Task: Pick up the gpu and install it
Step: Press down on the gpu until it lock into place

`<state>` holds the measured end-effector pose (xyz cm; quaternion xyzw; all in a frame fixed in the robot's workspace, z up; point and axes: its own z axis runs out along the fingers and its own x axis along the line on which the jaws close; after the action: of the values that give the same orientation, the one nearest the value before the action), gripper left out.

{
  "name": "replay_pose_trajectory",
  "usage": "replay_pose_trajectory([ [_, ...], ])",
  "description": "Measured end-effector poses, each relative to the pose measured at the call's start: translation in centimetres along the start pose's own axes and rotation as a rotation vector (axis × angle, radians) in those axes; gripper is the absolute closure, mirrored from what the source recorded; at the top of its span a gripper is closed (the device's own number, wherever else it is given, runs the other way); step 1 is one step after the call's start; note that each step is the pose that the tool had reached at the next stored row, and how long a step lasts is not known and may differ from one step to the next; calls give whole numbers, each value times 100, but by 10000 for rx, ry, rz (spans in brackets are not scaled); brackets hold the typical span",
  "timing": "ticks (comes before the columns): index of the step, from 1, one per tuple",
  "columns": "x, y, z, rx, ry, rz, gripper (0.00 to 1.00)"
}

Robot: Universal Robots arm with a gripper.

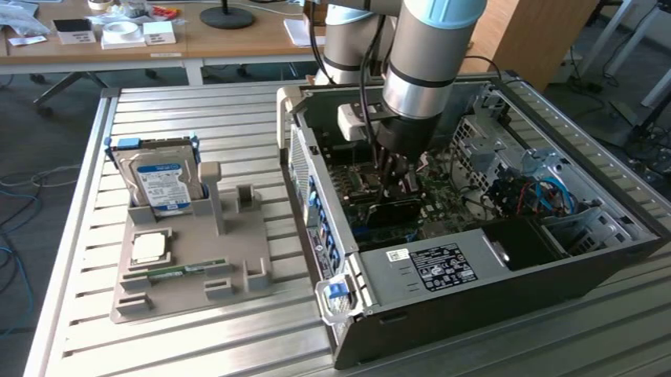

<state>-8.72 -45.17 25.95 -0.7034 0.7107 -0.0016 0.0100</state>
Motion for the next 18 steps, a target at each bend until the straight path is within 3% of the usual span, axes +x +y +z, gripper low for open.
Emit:
replay_pose_trajectory([
  [4, -3, -1, -47, 10, -21, 3, 89],
  [18, -6, -12, -494, 1, 4, 27, 89],
])
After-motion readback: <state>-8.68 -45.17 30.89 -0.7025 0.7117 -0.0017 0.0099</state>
